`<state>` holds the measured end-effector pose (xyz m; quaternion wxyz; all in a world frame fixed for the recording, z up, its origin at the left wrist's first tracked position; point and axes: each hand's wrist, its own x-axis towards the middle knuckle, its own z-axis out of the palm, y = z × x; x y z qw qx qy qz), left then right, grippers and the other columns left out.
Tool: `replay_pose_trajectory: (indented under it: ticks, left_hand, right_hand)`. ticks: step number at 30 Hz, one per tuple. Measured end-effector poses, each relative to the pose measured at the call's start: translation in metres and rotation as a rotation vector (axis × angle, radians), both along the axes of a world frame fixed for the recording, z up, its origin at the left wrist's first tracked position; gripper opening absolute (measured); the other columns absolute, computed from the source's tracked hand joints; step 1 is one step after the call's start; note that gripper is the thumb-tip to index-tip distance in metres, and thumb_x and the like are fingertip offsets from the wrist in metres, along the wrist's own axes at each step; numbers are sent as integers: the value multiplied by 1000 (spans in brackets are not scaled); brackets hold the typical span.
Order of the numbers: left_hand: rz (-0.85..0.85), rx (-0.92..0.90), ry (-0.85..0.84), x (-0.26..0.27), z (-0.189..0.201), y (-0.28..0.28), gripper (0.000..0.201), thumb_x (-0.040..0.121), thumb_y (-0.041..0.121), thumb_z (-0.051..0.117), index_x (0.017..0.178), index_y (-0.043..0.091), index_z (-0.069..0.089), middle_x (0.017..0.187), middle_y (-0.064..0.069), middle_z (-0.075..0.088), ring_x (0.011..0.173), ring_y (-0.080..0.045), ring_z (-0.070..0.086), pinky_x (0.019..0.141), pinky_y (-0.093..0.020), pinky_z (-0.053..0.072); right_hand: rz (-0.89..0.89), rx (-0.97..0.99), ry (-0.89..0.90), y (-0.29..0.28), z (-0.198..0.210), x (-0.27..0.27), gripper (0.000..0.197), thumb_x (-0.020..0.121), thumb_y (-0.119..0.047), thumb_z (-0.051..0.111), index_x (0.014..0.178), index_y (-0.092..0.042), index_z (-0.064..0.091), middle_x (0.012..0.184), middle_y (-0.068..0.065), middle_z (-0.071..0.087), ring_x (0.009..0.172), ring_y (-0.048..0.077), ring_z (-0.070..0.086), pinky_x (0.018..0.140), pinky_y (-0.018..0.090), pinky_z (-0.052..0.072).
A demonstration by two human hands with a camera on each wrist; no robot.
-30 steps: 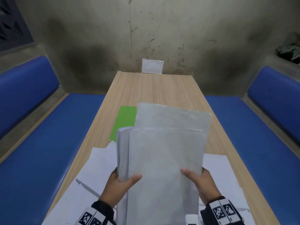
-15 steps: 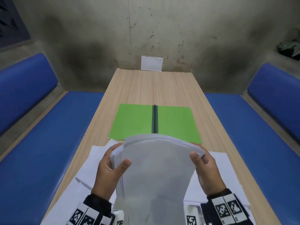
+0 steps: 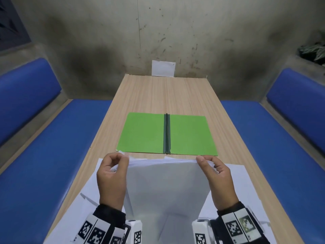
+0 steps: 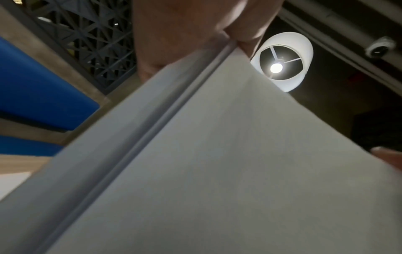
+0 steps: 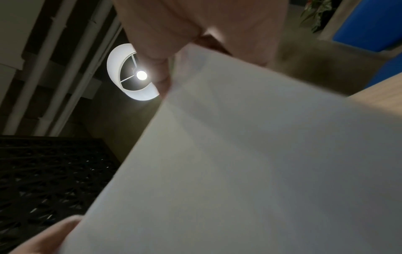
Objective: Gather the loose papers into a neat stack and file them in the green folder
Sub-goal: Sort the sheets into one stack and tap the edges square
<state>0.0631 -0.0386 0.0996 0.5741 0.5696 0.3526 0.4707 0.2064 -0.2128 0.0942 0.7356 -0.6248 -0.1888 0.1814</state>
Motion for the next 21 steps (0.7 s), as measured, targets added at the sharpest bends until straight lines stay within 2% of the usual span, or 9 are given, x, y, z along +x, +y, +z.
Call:
replay_pose_trajectory:
  ticks: [2, 4, 5, 7, 10, 12, 14, 17, 21]
  left_hand:
    - [-76, -34, -89, -8, -4, 4, 11, 75, 41, 63, 80, 31, 59, 84, 7, 59, 84, -20, 52, 84, -39, 41]
    - [-259, 0, -69, -19, -18, 8, 54, 59, 69, 63, 100, 35, 56, 97, 0, 59, 88, -21, 57, 82, -34, 46]
    - [-355, 23, -28, -23, -23, 8, 73, 50, 75, 65, 107, 32, 53, 101, 6, 62, 90, -15, 61, 80, -26, 50]
    - [-497, 35, 140, -29, -35, 7, 81, 38, 68, 73, 106, 29, 54, 100, 20, 67, 93, -1, 64, 77, -18, 50]
    - [-488, -90, 389, -27, -56, 4, 71, 22, 53, 80, 87, 35, 57, 90, 3, 70, 95, -24, 63, 82, -40, 52]
    - [-457, -140, 410, -24, -61, 1, 61, 25, 45, 78, 81, 33, 58, 79, 1, 72, 90, -30, 63, 78, -41, 54]
    - [-464, -166, 353, -25, -55, 1, 51, 30, 39, 78, 78, 26, 66, 75, 3, 76, 83, -24, 68, 68, -30, 56]
    - [-494, -126, 316, -29, -42, 4, 52, 31, 37, 80, 80, 24, 69, 82, 5, 76, 74, -13, 69, 66, -27, 56]
    - [-522, -143, 421, -34, -61, 11, 59, 27, 40, 81, 83, 27, 66, 79, -6, 74, 81, -19, 68, 73, -34, 53]
  right_hand:
    - [70, -5, 16, -5, -2, 0, 27, 57, -36, 79, 72, -17, 66, 60, -10, 67, 55, 2, 60, 50, 11, 47]
    - [151, -12, 45, -12, -11, -1, 43, 54, -33, 82, 88, -12, 67, 73, -4, 75, 67, 9, 69, 58, 14, 52]
    - [186, -32, 55, -14, -17, -2, 54, 50, -36, 85, 94, -10, 68, 81, 0, 76, 75, 12, 71, 61, 16, 53]
    - [239, -120, 69, -16, -28, -3, 58, 46, -36, 84, 97, -13, 69, 90, 2, 77, 85, 14, 72, 65, 18, 54]
    - [268, -232, 112, -15, -43, -2, 39, 48, -29, 86, 84, -24, 73, 87, -4, 77, 81, 9, 71, 66, 22, 56]
    - [273, -277, 84, -14, -51, -3, 52, 36, -41, 91, 83, -27, 73, 89, -1, 77, 84, 12, 71, 73, 29, 58]
    - [257, -296, 40, -11, -49, -6, 63, 35, -45, 89, 91, -22, 70, 96, 5, 75, 89, 16, 70, 76, 32, 57]
    - [277, -260, 45, -13, -45, -5, 42, 53, -22, 83, 92, -16, 69, 92, 4, 76, 84, 13, 71, 68, 24, 56]
    - [305, -305, 125, -18, -60, -4, 43, 42, -28, 90, 79, -13, 74, 80, 1, 77, 76, 12, 71, 61, 21, 54]
